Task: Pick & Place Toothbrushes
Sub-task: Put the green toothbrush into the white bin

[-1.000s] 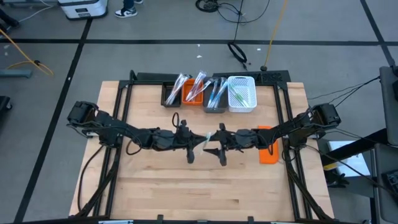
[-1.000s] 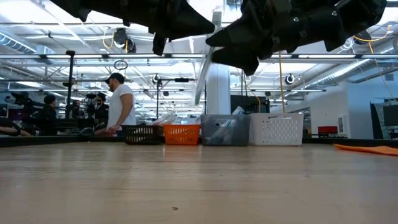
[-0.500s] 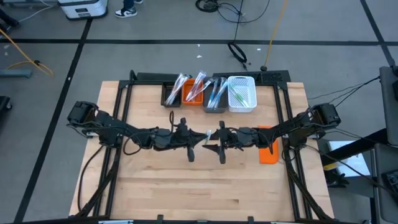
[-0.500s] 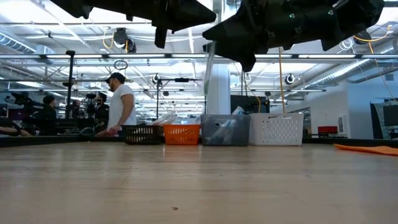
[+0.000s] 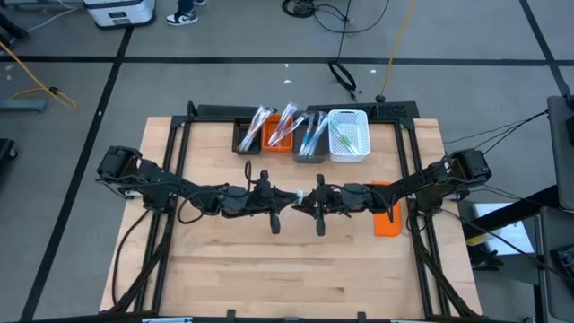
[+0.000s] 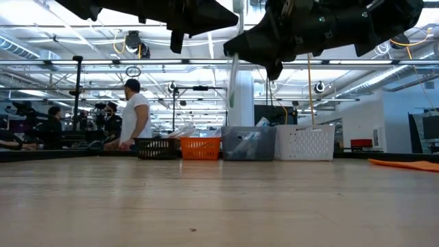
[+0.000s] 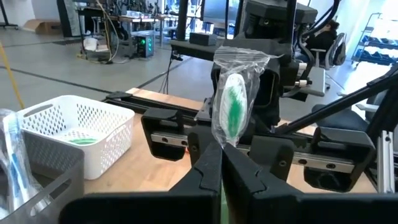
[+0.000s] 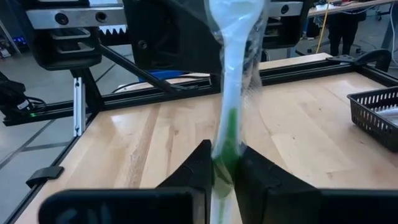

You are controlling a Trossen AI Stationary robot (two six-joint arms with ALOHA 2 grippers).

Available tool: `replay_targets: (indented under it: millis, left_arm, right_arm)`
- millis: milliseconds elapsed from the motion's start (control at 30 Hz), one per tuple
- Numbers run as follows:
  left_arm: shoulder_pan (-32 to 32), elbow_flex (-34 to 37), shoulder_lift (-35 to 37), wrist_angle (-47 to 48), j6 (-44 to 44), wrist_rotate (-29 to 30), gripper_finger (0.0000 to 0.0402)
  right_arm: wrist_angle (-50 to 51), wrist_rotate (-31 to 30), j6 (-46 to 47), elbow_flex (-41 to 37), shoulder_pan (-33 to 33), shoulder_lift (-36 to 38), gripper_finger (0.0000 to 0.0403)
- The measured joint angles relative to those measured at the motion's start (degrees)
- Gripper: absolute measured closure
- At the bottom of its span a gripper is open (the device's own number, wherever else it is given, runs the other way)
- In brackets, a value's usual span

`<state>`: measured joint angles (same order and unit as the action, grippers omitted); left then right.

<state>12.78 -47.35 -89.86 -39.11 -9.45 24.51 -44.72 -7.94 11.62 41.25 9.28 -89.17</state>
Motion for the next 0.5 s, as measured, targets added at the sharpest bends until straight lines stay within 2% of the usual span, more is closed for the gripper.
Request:
replay_targets:
  millis: [133,300,433,500]
  left_arm:
    - [0.0,0.0,0.0,0.0,1.6,0.1,0.037]
    - [0.1,0.0,0.0,-0.1,4.4,2.5,0.0312]
    - [0.6,-0.1,2.8,2.4,6.4,4.1,0.0267]
    - [1.1,0.0,5.5,7.3,6.7,5.4,0.0249]
  right_arm:
    - [0.3,-1.4,-0.1,0.0,0.0,0.0,0.0372]
    - [3.1,-2.8,-0.2,0.0,0.0,2.1,0.0372]
    - [8.3,-4.9,-0.7,0.0,-0.1,5.8,0.0372]
    - [12.3,-6.4,-1.0,0.0,-0.1,8.7,0.0372]
